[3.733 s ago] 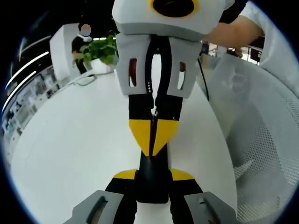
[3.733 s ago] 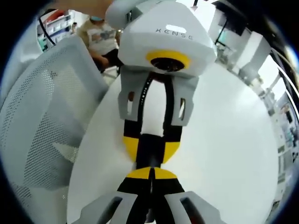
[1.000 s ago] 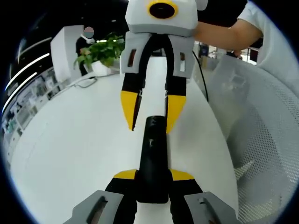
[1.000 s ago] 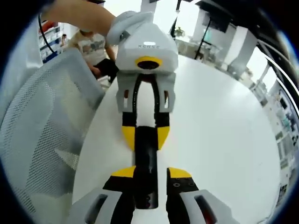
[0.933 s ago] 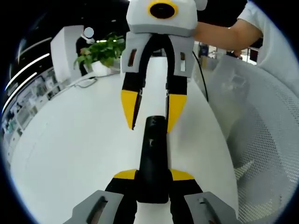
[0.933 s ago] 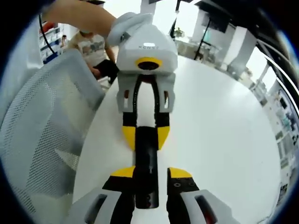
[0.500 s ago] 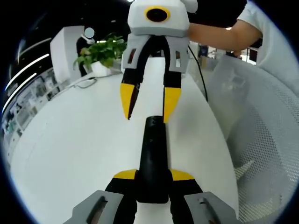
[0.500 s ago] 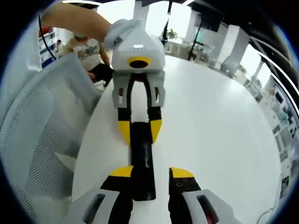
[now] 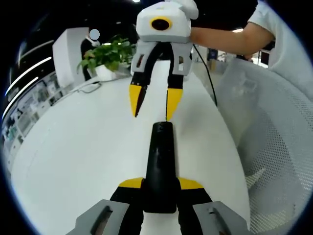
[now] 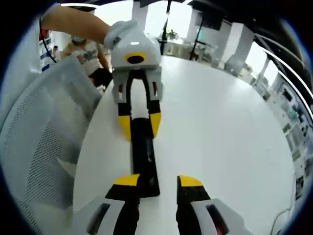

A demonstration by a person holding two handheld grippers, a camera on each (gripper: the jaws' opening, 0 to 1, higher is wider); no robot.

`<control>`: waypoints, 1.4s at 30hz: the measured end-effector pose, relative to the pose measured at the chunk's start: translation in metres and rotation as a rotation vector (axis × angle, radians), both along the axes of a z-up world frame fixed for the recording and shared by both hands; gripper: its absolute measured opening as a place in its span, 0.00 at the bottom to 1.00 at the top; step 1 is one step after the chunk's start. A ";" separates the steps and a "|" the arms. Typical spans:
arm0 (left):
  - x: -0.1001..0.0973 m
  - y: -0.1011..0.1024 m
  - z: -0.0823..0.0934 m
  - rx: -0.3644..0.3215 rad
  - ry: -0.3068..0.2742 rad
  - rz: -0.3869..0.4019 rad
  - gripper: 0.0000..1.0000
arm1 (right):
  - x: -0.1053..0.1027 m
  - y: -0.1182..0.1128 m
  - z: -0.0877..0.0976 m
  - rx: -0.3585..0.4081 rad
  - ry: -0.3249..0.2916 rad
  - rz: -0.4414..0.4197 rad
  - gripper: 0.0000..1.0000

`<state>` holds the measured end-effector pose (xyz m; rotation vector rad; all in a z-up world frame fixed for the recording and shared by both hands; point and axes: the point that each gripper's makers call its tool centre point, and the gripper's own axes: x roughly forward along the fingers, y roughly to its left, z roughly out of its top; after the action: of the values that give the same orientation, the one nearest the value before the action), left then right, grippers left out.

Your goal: Press the specified remote control buttons in sequence, fully releasing each button before pressing the next.

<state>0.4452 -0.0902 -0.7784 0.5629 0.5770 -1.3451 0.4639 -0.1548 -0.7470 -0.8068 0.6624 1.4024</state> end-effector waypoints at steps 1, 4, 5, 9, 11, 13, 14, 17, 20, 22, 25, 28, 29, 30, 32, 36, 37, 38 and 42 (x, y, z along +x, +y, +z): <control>0.000 0.000 0.000 0.000 -0.001 0.000 0.24 | -0.001 -0.001 -0.001 -0.001 0.002 0.002 0.25; 0.000 0.000 0.000 0.000 0.000 -0.001 0.24 | -0.003 -0.001 -0.001 0.001 0.013 0.006 0.27; 0.000 0.000 0.000 0.001 0.000 -0.001 0.24 | -0.004 -0.001 -0.002 0.001 0.015 0.006 0.27; 0.000 0.000 0.000 0.001 0.000 -0.001 0.24 | -0.005 -0.001 -0.003 0.002 0.019 0.007 0.28; 0.000 0.000 0.000 0.000 0.000 -0.002 0.24 | -0.006 -0.001 -0.004 0.001 0.021 0.010 0.28; 0.000 0.000 0.000 0.001 0.000 -0.003 0.24 | -0.008 -0.001 -0.005 -0.001 0.027 0.015 0.29; 0.000 0.000 0.000 0.001 0.000 -0.003 0.24 | -0.010 -0.001 -0.007 -0.004 0.031 0.018 0.30; 0.000 0.000 0.000 -0.001 0.000 -0.006 0.24 | -0.011 -0.003 -0.010 -0.011 0.035 0.022 0.30; 0.000 0.000 0.000 -0.004 0.001 -0.008 0.24 | -0.012 -0.003 -0.012 -0.011 0.039 0.023 0.30; 0.000 0.000 0.000 -0.006 0.002 -0.009 0.24 | -0.012 -0.004 -0.014 -0.014 0.042 0.025 0.29; 0.000 0.000 0.000 -0.008 0.003 -0.010 0.24 | -0.013 -0.005 -0.017 -0.020 0.047 0.029 0.29; 0.000 0.001 0.000 -0.012 0.003 -0.010 0.24 | -0.014 -0.005 -0.018 -0.021 0.050 0.031 0.29; 0.000 0.000 0.000 -0.013 0.004 -0.010 0.24 | -0.014 -0.005 -0.019 -0.022 0.050 0.033 0.29; 0.000 0.000 0.000 -0.013 0.004 -0.010 0.24 | -0.014 -0.005 -0.019 -0.023 0.050 0.035 0.28; 0.000 0.000 0.000 -0.014 0.004 -0.010 0.24 | -0.013 -0.004 -0.020 -0.026 0.052 0.039 0.28; 0.000 0.000 0.000 -0.014 0.006 -0.008 0.24 | -0.013 -0.003 -0.022 -0.030 0.055 0.046 0.27; 0.000 0.000 0.000 -0.015 0.006 -0.009 0.24 | -0.013 -0.003 -0.023 -0.031 0.056 0.047 0.27; 0.000 0.000 0.000 -0.016 0.007 -0.008 0.24 | -0.013 -0.003 -0.023 -0.032 0.056 0.050 0.27; 0.000 0.001 0.000 -0.018 0.007 -0.006 0.24 | -0.015 -0.002 -0.026 -0.038 0.057 0.056 0.27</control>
<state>0.4454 -0.0896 -0.7783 0.5463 0.5686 -1.3574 0.4490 -0.1566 -0.7729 -0.8233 0.7173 1.4725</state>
